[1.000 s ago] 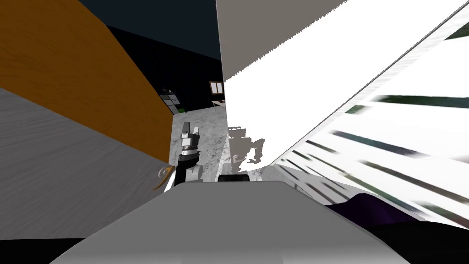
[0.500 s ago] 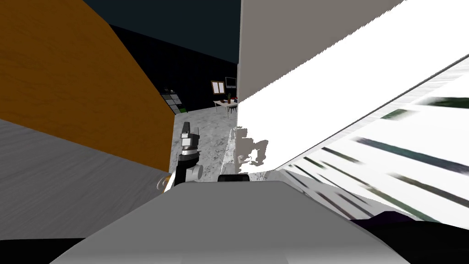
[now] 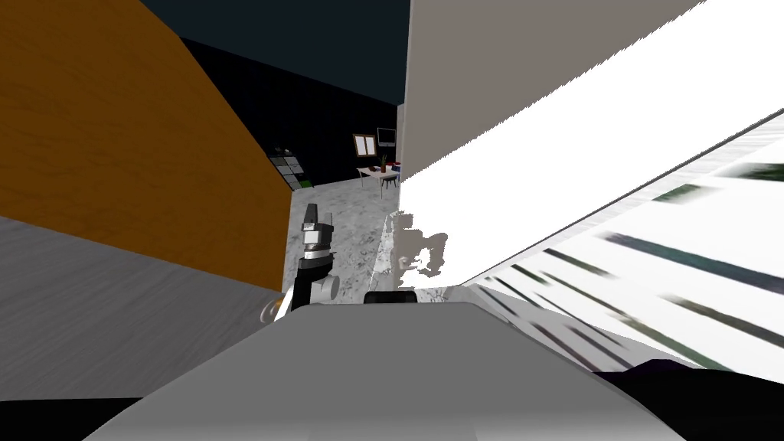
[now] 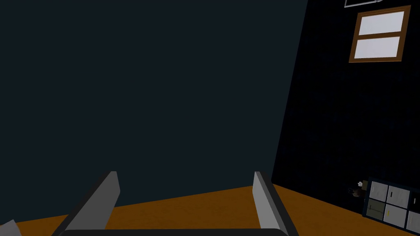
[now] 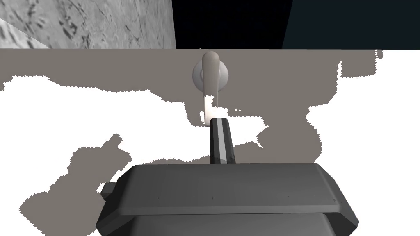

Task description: Push the door open

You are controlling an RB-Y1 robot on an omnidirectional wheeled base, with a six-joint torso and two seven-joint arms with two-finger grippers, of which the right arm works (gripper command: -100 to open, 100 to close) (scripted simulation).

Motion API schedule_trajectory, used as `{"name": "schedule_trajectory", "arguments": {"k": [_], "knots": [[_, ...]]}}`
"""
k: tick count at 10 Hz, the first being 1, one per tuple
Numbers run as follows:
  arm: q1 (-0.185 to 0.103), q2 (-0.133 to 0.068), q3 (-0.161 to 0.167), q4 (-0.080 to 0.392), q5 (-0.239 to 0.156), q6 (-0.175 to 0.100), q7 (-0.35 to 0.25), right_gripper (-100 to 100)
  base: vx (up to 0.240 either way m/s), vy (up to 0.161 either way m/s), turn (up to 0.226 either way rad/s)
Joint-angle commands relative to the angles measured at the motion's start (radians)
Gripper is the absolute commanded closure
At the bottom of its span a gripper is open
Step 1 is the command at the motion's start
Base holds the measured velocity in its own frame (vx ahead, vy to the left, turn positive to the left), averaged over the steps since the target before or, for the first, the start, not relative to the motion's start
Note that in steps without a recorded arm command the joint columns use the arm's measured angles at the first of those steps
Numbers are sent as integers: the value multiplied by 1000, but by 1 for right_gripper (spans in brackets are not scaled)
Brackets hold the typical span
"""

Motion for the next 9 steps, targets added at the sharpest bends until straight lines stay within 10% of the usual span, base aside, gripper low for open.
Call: {"name": "schedule_trajectory", "arguments": {"k": [1,3,4,9], "knots": [[0,0,0,0,0,0,0,100,-15,-11,0],[0,0,0,0,0,0,0,100,-4,-2,0],[16,16,-9,0,-14,4,9,-100,75,11,-170],[80,85,-45,-2,-71,9,47,-100,148,84,-252]]}}
